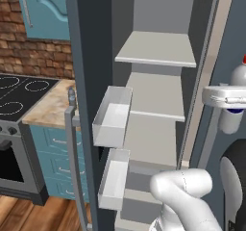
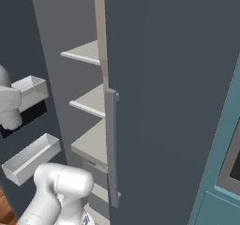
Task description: Take the bottled waters from the counter and place them in the freezer to freeze. Close the freezer door after placing the bottles.
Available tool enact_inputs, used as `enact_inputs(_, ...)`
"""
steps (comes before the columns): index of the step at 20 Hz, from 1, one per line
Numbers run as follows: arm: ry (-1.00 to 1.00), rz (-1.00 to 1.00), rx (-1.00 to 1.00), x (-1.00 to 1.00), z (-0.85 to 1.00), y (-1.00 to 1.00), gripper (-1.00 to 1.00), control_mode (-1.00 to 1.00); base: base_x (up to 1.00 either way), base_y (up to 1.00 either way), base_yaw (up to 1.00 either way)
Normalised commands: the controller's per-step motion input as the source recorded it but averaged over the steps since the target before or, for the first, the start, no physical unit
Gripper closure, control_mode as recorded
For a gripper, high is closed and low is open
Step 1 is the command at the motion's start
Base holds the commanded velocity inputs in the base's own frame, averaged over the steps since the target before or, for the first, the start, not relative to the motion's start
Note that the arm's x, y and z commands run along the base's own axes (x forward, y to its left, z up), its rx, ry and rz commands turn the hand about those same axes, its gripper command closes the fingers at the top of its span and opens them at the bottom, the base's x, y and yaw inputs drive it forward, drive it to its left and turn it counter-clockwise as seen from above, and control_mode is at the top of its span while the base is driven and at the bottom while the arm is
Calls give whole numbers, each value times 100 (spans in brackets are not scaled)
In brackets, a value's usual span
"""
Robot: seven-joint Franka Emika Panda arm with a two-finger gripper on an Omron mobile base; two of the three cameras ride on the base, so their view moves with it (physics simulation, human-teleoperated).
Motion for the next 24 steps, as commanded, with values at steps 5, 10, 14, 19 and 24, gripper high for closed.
enact_inputs(5,-15,0,8,35,0,0,100,-100,0,0,0)
enact_inputs(10,-15,-10,1,46,0,1,100,-100,0,0,0)
enact_inputs(14,-3,-15,1,63,10,0,100,-100,0,0,0)
enact_inputs(19,0,-10,0,57,9,1,100,-100,0,0,0)
enact_inputs(24,0,-9,0,61,0,14,100,-100,0,0,0)
